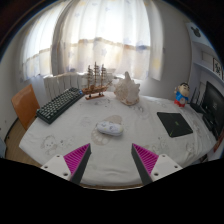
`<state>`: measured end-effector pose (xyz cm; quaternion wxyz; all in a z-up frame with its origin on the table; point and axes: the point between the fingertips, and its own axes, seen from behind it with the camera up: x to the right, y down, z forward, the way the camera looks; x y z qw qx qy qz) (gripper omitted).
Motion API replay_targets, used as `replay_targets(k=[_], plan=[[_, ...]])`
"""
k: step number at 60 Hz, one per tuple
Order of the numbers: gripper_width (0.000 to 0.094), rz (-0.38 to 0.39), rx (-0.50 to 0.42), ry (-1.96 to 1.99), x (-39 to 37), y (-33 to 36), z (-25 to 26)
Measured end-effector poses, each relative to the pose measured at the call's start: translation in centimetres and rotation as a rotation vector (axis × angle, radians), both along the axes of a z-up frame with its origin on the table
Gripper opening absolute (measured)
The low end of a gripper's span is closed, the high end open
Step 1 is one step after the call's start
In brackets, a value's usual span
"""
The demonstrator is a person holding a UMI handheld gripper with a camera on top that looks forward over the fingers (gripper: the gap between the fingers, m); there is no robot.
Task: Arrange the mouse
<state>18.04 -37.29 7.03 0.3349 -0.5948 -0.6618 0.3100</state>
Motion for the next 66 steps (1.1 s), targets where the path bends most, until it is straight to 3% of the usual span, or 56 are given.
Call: replay_targets(k=[29, 56, 61, 64, 66], plan=[[0.0851, 0.000, 0.012, -0.017, -11.6, 1.2, -7.0], [0.0850, 0.019, 0.015, -0.046, -19.0, 2.2, -8.1], [0.0768, 0.026, 0.015, -0.040, -19.4, 2.0, -8.1], [0.0627, 0.029, 0.000, -0.050, -19.4, 1.5, -8.4], [0.0484, 0.032, -0.018, -0.057, -19.3, 1.1, -8.5]])
